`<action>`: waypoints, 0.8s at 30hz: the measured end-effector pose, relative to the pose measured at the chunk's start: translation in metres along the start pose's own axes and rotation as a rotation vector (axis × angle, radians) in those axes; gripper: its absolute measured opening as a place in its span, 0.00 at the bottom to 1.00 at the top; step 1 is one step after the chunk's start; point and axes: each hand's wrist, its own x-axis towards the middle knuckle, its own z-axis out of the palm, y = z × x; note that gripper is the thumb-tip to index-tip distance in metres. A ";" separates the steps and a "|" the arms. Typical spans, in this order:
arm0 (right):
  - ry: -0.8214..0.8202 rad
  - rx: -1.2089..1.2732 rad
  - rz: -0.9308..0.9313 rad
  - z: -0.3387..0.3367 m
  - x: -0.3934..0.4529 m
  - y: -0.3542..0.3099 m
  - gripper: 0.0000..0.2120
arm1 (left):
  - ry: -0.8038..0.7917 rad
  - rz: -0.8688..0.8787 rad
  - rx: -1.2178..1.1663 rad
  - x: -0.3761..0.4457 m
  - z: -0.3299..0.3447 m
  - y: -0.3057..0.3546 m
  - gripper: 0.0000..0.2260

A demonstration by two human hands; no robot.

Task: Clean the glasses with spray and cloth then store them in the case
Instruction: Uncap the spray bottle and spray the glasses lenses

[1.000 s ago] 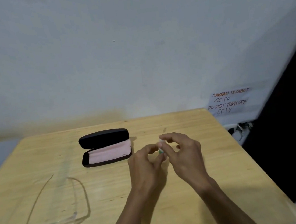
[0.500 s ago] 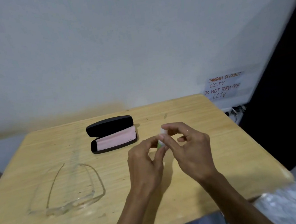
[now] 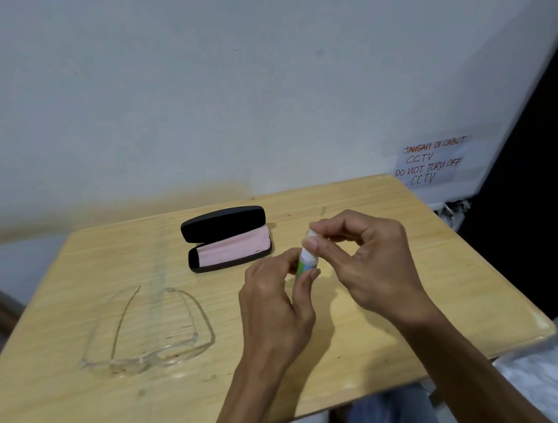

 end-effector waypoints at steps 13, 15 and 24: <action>0.064 0.212 -0.077 -0.025 0.037 -0.016 0.08 | -0.059 -0.169 -0.012 -0.018 -0.013 -0.022 0.09; 0.069 0.138 -0.065 -0.021 0.027 -0.006 0.07 | -0.042 -0.173 -0.009 -0.017 -0.012 -0.021 0.10; 0.246 -0.119 0.325 -0.016 -0.009 0.083 0.04 | -0.053 -0.338 -0.129 -0.012 -0.009 -0.021 0.09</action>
